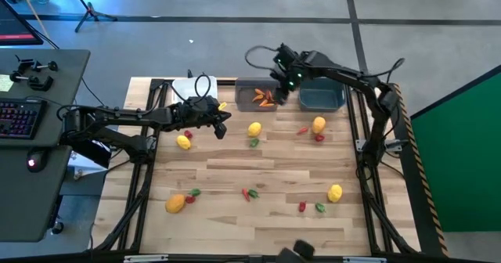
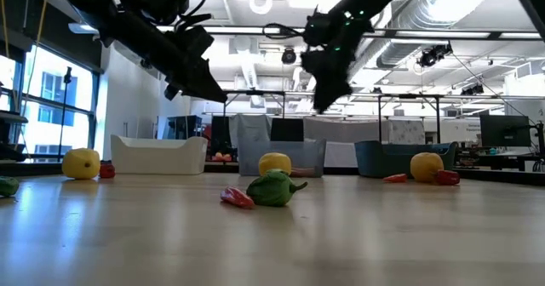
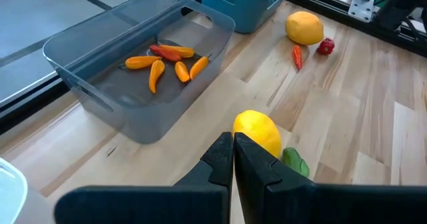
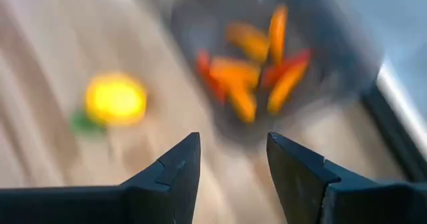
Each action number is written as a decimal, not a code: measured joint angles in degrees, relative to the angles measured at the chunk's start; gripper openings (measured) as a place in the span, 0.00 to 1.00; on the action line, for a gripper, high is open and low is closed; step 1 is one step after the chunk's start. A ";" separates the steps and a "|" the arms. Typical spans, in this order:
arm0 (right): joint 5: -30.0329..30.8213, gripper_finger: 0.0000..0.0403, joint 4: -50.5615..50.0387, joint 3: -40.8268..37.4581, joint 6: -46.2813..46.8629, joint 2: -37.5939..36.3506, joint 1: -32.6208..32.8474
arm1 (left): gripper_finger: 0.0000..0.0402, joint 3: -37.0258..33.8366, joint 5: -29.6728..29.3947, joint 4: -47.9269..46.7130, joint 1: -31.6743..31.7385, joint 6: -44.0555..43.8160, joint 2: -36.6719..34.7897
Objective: Sort produce into baskets
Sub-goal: Put the top orange chili pepper into the black bin
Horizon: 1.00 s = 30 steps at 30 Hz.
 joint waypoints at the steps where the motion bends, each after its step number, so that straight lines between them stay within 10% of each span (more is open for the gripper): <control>1: 0.00 0.40 -2.46 -1.08 -1.28 -1.05 0.41 | 0.00 0.00 0.14 -0.02 0.00 0.00 0.00; 12: 3.21 0.40 -7.80 -22.41 -17.06 -14.46 3.67 | 0.00 0.00 1.54 0.00 0.00 6.42 0.00; 30: 6.54 0.40 6.12 -40.39 -34.76 -14.23 3.78 | 0.00 0.00 1.94 -5.06 -0.02 7.03 0.00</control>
